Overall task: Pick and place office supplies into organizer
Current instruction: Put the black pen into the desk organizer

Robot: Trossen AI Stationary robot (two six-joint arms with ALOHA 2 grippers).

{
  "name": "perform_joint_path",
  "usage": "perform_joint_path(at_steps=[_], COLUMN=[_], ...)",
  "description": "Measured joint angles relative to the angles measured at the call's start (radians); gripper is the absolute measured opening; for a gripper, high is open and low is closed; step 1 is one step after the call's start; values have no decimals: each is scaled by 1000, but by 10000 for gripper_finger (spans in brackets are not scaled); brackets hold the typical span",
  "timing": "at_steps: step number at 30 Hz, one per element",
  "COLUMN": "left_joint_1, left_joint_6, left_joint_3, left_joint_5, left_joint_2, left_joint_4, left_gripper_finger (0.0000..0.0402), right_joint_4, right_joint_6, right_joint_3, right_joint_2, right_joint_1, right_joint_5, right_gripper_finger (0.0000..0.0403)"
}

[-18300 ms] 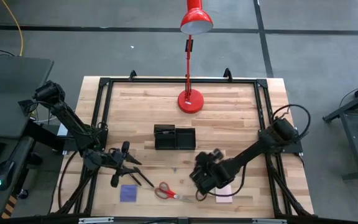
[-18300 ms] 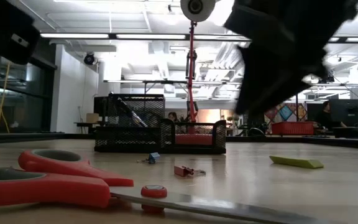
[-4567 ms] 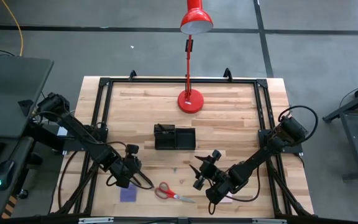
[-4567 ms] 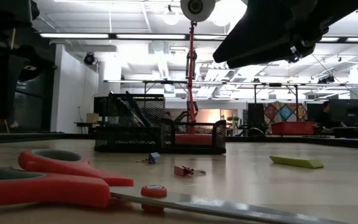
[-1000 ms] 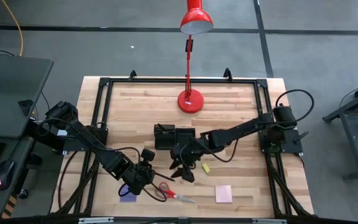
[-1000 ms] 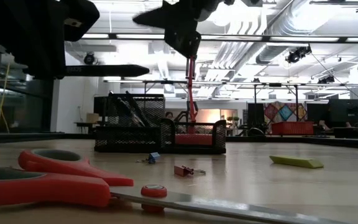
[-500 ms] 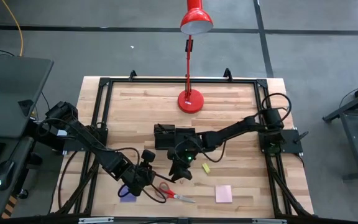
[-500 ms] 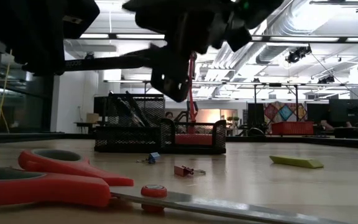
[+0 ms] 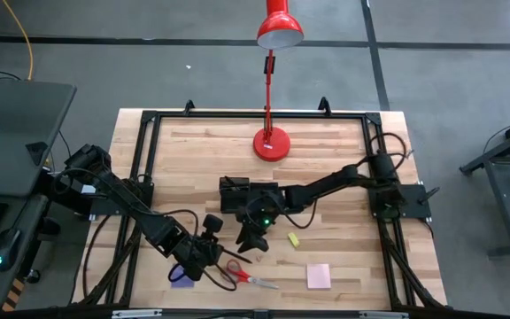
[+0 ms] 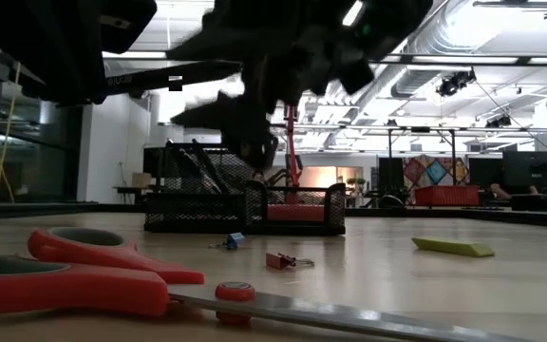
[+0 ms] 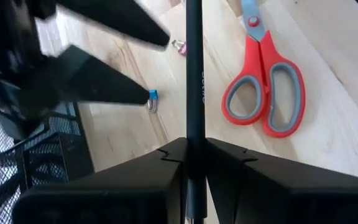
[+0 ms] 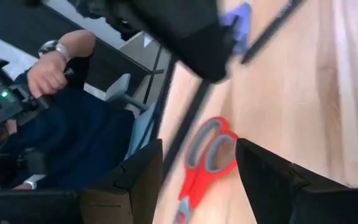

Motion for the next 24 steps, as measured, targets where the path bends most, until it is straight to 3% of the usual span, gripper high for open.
perform_joint_path(at_steps=[10,16,24], left_joint_1=[0,0,0], left_joint_6=[0,8,8], left_joint_3=[0,0,0], left_joint_5=[5,7,4], left_joint_2=[0,0,0], left_joint_4=[-5,-5,-4], left_gripper_finger=[36,20,37], right_joint_4=[62,76,85], right_joint_6=[15,20,33], right_joint_3=[1,2,2], right_joint_2=[20,20,20], right_joint_1=[-13,1,18], right_joint_5=[-31,-18,0], right_gripper_finger=[197,197,197])
